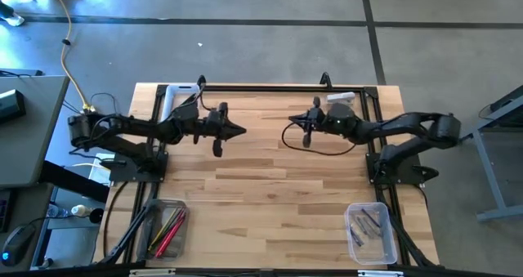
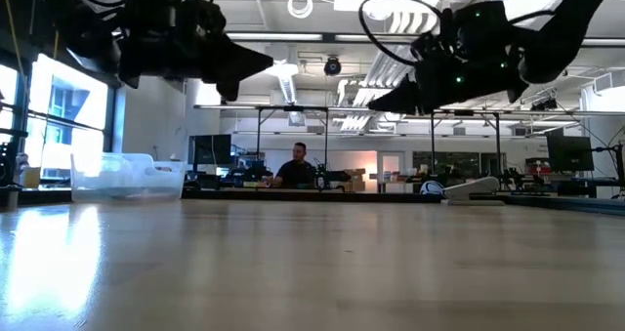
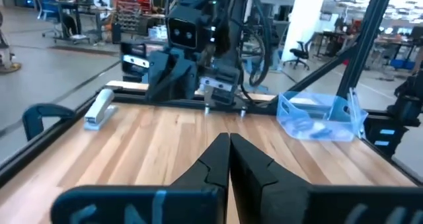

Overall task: Sort crayons/erasers/pens/pencils in bins
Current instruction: Return to Home Position

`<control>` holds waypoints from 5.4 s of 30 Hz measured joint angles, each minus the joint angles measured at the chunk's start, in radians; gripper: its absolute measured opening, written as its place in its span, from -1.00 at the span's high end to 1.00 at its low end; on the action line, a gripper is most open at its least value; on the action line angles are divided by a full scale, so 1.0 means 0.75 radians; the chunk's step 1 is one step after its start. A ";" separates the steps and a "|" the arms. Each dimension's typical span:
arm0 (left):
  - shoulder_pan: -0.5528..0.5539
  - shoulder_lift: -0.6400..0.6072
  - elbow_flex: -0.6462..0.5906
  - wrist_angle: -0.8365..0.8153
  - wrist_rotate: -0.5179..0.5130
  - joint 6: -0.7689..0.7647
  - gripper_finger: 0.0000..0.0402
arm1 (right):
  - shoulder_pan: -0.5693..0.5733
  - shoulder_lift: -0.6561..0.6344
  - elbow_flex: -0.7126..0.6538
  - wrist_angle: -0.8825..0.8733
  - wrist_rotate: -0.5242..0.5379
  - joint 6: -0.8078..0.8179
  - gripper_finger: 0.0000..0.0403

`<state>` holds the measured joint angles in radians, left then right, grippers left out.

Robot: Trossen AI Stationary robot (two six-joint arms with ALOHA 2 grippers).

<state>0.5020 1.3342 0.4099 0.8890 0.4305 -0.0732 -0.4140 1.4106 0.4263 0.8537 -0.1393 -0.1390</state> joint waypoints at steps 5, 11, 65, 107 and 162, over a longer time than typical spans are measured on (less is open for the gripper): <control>0.034 -0.153 -0.109 0.004 0.001 -0.004 1.00 | 0.055 -0.233 -0.001 -0.429 0.158 -0.021 1.00; 0.101 -0.338 -0.256 -0.003 0.001 -0.009 1.00 | 0.129 -0.498 -0.001 -0.812 0.269 -0.024 1.00; -0.120 -1.773 -0.521 -1.185 -0.546 -0.073 1.00 | 0.228 -1.866 -0.555 -1.108 0.241 0.116 1.00; -0.120 -1.771 -0.522 -1.147 -0.873 0.033 0.98 | 0.140 -1.857 -0.555 -1.114 0.216 0.008 1.00; -0.120 -1.770 -0.523 -1.148 -0.871 0.033 0.98 | 0.140 -1.856 -0.556 -1.115 0.215 0.008 1.00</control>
<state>0.4122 0.0063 0.0177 0.0280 -0.2230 -0.0486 -0.3088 0.0185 0.0093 0.0177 0.0223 -0.1333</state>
